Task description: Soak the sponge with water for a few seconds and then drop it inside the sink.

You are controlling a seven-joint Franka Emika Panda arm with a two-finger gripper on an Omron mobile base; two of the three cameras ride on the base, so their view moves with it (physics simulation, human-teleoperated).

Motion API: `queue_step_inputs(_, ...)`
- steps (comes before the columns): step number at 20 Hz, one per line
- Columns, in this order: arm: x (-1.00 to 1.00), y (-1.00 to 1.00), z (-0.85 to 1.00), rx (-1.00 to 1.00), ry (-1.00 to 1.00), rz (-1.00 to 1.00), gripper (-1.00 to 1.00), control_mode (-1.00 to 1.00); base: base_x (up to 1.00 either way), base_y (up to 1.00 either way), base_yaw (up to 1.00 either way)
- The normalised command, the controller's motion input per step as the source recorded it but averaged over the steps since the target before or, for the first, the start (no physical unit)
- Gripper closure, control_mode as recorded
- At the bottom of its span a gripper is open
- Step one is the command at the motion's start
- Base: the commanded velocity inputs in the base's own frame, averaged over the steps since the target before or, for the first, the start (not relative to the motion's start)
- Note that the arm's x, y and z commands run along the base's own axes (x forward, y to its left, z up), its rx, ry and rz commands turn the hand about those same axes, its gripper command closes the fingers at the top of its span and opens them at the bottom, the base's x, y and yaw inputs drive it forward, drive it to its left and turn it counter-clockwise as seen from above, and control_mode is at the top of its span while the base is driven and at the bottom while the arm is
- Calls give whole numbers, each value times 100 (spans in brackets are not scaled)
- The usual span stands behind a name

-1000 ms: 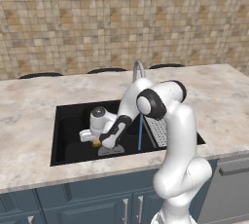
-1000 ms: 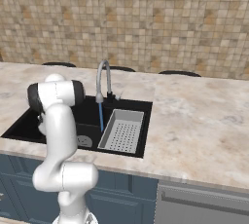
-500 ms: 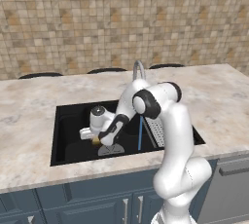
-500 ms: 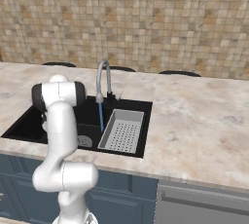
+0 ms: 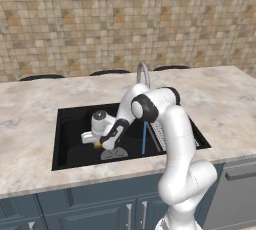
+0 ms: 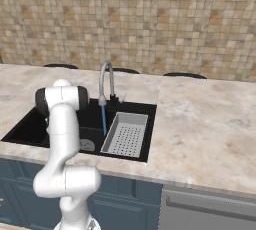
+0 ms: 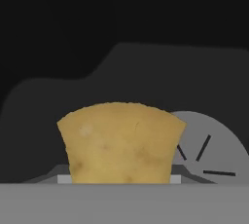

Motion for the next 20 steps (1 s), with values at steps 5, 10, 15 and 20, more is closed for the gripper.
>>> queue_step_inputs(5, -3, 14, -13, 0, 0, 0, 100, -100, 0, 0, 0)
queue_step_inputs(10, 0, 8, -33, 0, 0, 0, 100, -100, 0, 0, 0)
queue_step_inputs(15, 0, 3, -41, 0, 0, 0, 100, -100, 0, 0, 0)
queue_step_inputs(20, 0, 0, -31, 0, 0, 0, 100, -100, 0, 0, 0)
